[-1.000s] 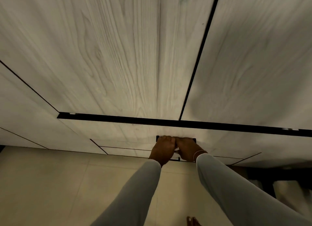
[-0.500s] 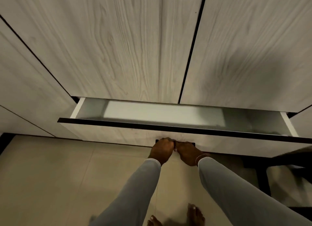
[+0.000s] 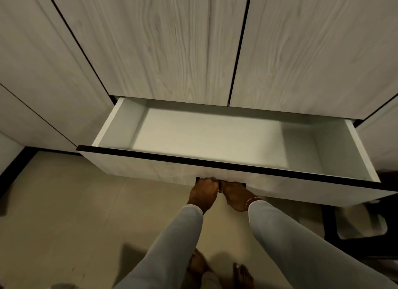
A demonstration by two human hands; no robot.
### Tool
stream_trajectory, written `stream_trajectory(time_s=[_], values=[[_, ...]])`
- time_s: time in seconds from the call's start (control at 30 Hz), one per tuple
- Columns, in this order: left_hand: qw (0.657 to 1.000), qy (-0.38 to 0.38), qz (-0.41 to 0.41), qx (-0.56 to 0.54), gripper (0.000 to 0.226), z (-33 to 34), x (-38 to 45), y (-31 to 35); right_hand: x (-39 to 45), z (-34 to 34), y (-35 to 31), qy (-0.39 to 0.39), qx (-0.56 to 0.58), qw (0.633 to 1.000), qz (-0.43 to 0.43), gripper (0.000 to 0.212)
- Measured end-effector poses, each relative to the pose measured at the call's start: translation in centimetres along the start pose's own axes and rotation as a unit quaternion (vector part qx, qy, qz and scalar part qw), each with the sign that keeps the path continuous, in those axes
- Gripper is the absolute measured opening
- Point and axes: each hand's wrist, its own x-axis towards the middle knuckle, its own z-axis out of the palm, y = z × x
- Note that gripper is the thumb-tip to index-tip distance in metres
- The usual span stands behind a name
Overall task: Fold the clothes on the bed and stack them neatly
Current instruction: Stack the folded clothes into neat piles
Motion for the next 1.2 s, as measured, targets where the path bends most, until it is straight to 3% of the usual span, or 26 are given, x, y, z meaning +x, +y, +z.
stream_trajectory(time_s=[0.8, 0.9, 1.0, 1.2], values=[[0.998, -0.056, -0.03, -0.022, 0.021, 2.2, -11.2, 1.7, -9.0, 5.5, -5.1, -0.053, 0.023, 0.998, 0.028, 0.039], [0.994, -0.098, -0.027, -0.027, 0.023, 0.8, -11.5, 1.8, -8.9, 4.7, -5.9, -0.086, 0.019, 0.995, 0.055, 0.036], [0.993, -0.117, 0.009, 0.021, 0.036, -1.6, -12.2, 2.1, -8.6, 2.3, -7.4, -0.148, -0.001, 0.986, 0.071, 0.046], [0.982, -0.143, 0.004, 0.122, 0.028, -12.0, -13.7, 1.4, -6.2, -4.8, -14.5, -0.254, -0.083, 0.963, -0.019, 0.049]])
